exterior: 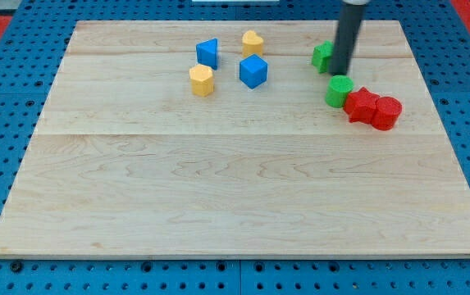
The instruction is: Move the red star and the green circle away from each other
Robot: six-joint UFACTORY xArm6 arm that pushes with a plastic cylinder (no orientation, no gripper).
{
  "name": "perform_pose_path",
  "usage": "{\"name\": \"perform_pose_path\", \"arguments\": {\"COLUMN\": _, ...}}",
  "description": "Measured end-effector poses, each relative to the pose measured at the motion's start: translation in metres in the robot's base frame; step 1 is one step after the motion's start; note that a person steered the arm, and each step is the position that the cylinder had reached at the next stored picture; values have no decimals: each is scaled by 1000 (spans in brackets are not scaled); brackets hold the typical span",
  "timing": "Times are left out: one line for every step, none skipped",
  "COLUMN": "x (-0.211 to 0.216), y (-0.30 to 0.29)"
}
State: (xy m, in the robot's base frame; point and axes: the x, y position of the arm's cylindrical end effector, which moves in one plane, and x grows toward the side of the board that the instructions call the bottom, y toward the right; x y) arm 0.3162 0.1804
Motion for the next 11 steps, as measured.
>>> {"name": "perform_pose_path", "arguments": {"x": -19, "y": 32}}
{"name": "perform_pose_path", "arguments": {"x": -36, "y": 1}}
{"name": "perform_pose_path", "arguments": {"x": -15, "y": -8}}
{"name": "perform_pose_path", "arguments": {"x": 8, "y": 51}}
{"name": "perform_pose_path", "arguments": {"x": 45, "y": 59}}
{"name": "perform_pose_path", "arguments": {"x": 60, "y": 13}}
{"name": "perform_pose_path", "arguments": {"x": 59, "y": -38}}
{"name": "perform_pose_path", "arguments": {"x": 67, "y": -54}}
{"name": "perform_pose_path", "arguments": {"x": 73, "y": -12}}
{"name": "perform_pose_path", "arguments": {"x": 80, "y": 15}}
{"name": "perform_pose_path", "arguments": {"x": 101, "y": 14}}
